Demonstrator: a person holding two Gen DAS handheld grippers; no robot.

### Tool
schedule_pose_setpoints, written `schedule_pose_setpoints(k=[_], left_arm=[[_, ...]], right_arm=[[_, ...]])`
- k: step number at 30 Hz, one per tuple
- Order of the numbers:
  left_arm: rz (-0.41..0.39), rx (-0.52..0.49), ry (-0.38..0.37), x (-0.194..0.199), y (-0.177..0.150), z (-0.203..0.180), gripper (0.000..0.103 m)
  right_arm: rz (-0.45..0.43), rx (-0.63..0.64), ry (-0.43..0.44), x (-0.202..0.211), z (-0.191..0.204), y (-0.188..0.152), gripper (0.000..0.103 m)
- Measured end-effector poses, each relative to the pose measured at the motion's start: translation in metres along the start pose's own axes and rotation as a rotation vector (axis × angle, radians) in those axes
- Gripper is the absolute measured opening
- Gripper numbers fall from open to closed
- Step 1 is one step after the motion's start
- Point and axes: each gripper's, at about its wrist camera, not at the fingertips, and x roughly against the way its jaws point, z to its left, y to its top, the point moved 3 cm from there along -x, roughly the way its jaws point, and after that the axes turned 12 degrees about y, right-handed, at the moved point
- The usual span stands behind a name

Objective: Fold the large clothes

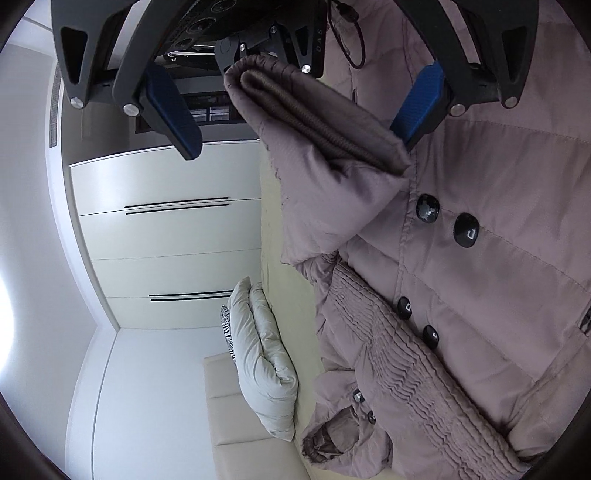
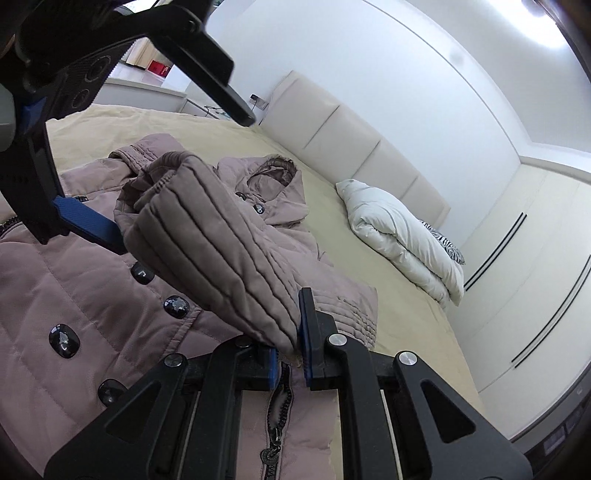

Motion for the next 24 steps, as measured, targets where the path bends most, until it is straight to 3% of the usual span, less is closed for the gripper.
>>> schedule_pose_setpoints(k=[5, 11, 15, 16, 17, 18, 19, 21, 24], left_arm=[[0.061, -0.005, -0.039, -0.009, -0.006, -0.005, 0.064], [0.022, 0.007, -0.016, -0.001, 0.005, -0.005, 0.027], [-0.030, -0.044, 0.004, 0.014, 0.027, -0.023, 0.022], [-0.058, -0.061, 0.008, 0.022, 0.035, -0.029, 0.021], [-0.086, -0.080, 0.012, 0.032, 0.045, -0.036, 0.021], [-0.120, -0.104, 0.020, 0.044, 0.056, -0.044, 0.021], [-0.146, -0.124, 0.026, 0.054, 0.065, -0.052, 0.021], [-0.201, -0.158, 0.037, 0.078, 0.084, -0.066, 0.021], [-0.279, -0.193, 0.056, 0.107, 0.107, -0.085, 0.021]], right_arm=[[-0.004, 0.003, -0.009, -0.003, 0.002, 0.001, 0.009], [0.011, 0.000, -0.003, -0.008, 0.001, -0.001, 0.011], [-0.018, -0.030, 0.032, -0.003, -0.002, -0.001, 0.023], [-0.026, -0.074, 0.053, 0.000, -0.008, -0.002, 0.037], [-0.029, -0.132, 0.082, 0.001, -0.013, -0.003, 0.054], [-0.044, -0.233, 0.139, 0.003, -0.026, -0.007, 0.089], [-0.080, -0.362, 0.212, 0.006, -0.043, -0.014, 0.098], [-0.110, -0.624, 0.352, 0.004, -0.072, -0.029, 0.098], [-0.133, -1.135, 0.650, -0.031, -0.125, -0.072, 0.098]])
